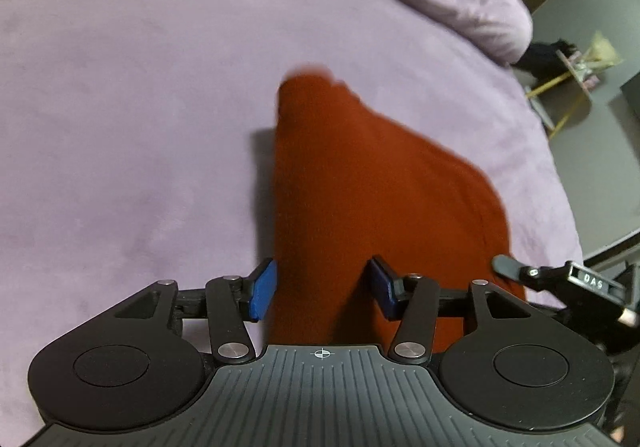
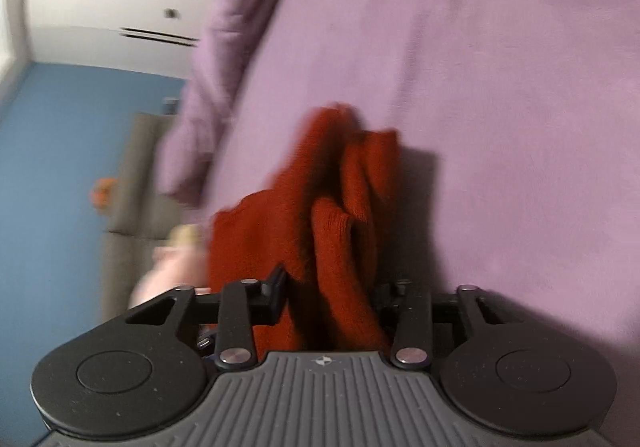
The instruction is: Fold small clothes
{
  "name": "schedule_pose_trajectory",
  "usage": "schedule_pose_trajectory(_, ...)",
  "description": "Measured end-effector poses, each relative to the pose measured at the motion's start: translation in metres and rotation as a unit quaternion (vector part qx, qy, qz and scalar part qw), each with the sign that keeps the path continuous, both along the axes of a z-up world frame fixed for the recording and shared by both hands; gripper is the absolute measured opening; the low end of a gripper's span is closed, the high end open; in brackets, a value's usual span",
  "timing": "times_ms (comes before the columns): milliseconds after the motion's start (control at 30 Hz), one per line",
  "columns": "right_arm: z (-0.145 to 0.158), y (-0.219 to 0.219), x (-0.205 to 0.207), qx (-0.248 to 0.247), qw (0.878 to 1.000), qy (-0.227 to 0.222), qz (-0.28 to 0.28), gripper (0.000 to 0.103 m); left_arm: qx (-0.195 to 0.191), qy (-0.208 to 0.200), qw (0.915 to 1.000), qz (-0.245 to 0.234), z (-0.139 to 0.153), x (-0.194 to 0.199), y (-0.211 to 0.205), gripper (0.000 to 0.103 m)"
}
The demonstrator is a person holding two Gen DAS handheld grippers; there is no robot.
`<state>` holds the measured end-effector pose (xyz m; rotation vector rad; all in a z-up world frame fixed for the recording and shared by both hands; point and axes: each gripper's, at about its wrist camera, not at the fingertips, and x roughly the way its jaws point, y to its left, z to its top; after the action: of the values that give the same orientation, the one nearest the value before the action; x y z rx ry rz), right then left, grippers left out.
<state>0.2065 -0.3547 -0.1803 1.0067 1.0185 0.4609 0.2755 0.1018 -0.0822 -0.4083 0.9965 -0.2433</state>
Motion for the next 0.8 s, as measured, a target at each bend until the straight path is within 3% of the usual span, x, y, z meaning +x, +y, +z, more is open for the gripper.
schedule_pose_trajectory(167,0.062,-0.001,-0.029,-0.141,0.984,-0.083,-0.073,0.047,0.047,-0.074,0.9949,0.050,0.026,-0.003,0.002,0.059)
schedule_pose_trajectory(300,0.088,0.064,-0.004,-0.178,0.977,-0.118,-0.002,0.033,0.045,-0.063,0.9931,0.088,0.021,0.026,-0.017,0.059)
schedule_pose_trajectory(433,0.076,0.115,0.029,-0.204,0.972,-0.115,0.031,0.022,0.098,-0.082,0.9841,0.123,0.008,0.052,-0.039,0.060)
schedule_pose_trajectory(600,0.055,0.117,0.050,-0.287,0.944,-0.160,0.009,0.004,0.151,-0.107,0.9765,0.111,-0.020,0.076,-0.065,0.071)
schedule_pose_trajectory(733,0.030,0.102,0.044,-0.351,0.916,-0.193,-0.010,0.008,0.144,-0.098,0.9783,0.111,-0.046,0.083,-0.073,0.083)
schedule_pose_trajectory(800,0.018,0.090,0.039,-0.343,0.917,-0.201,-0.028,0.008,0.132,-0.106,0.9812,0.093,-0.051,0.083,-0.072,0.085)
